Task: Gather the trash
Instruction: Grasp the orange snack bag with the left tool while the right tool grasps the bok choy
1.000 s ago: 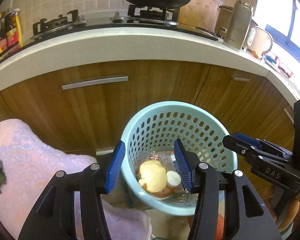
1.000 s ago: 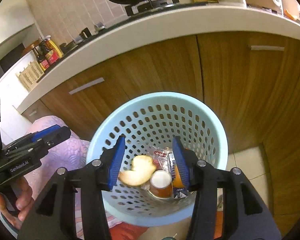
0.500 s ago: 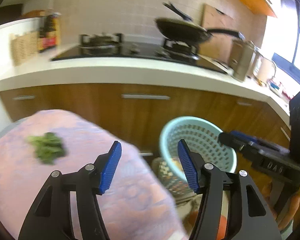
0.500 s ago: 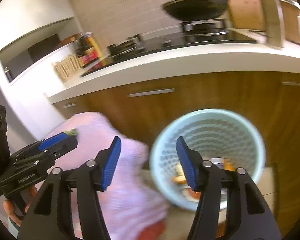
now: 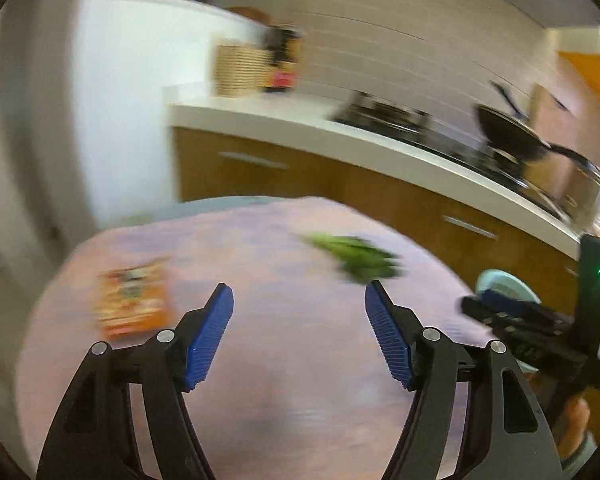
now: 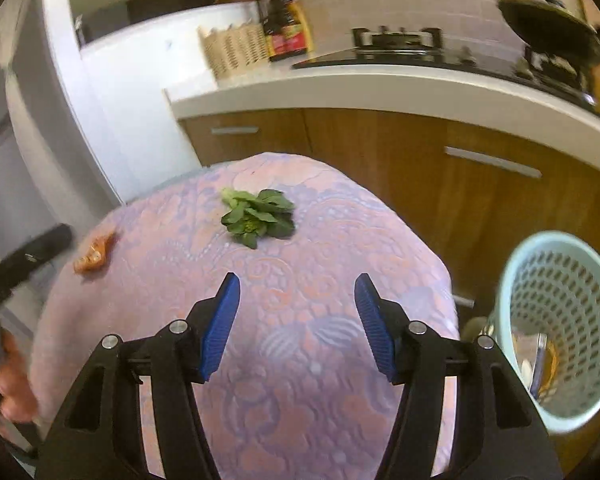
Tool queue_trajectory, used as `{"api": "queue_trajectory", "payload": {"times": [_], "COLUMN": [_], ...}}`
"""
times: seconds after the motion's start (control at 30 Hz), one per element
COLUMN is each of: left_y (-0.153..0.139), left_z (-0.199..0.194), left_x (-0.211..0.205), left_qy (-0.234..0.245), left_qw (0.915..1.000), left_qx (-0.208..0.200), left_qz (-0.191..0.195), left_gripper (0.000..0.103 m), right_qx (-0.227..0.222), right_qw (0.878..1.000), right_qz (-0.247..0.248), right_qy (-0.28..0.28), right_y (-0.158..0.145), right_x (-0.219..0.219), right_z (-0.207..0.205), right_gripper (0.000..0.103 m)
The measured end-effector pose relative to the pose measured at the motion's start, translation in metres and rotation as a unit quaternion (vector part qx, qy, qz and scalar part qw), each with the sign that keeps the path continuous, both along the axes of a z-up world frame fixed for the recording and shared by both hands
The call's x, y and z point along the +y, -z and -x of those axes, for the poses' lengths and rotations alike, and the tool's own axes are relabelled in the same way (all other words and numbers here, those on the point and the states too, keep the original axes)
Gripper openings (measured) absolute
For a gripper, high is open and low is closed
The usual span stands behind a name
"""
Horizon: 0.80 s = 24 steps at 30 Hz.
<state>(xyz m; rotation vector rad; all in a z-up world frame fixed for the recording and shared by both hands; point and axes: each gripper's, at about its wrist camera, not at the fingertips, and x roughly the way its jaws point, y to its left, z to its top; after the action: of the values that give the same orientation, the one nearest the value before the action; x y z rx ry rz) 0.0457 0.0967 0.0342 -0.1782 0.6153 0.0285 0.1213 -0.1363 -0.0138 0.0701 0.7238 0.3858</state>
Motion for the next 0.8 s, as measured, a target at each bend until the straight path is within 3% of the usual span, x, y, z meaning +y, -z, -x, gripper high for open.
{"api": "queue_trajectory", "payload": {"times": [0.23,0.4,0.57,0.7,0.8], "left_y": [0.01,0.017,0.036,0.057,0.072], "left_z": [0.015,0.01,-0.021,-0.046,-0.058], "left_x": [0.107,0.16,0.14,0.123,0.115], "left_qy": [-0.098,-0.125,-0.1,-0.103,-0.101], "left_qw": [0.9949,0.9868,0.9878,0.9884,0.9869], "left_qx": [0.012,0.014,0.042,0.075,0.102], "left_qz": [0.023,0.102,0.111,0.082,0.073], "left_gripper": [0.073,0.074,0.078,0.081,0.076], "right_qx": [-0.003,-0.028,-0.043,-0.017,0.011], "right_qw": [0.999,0.998,0.997,0.997,0.996], "right_qz": [0.035,0.051,0.061,0.065,0.071], "right_qy": [-0.01,-0.002,-0.014,-0.037,-0.052], "right_y": [0.009,0.009,0.006,0.012,0.018], "right_x": [0.042,0.061,0.072,0.075,0.081], "right_z": [-0.04,-0.066,-0.083,-0.094,-0.102], "right_gripper": [0.056,0.061,0.068,0.076,0.08]}}
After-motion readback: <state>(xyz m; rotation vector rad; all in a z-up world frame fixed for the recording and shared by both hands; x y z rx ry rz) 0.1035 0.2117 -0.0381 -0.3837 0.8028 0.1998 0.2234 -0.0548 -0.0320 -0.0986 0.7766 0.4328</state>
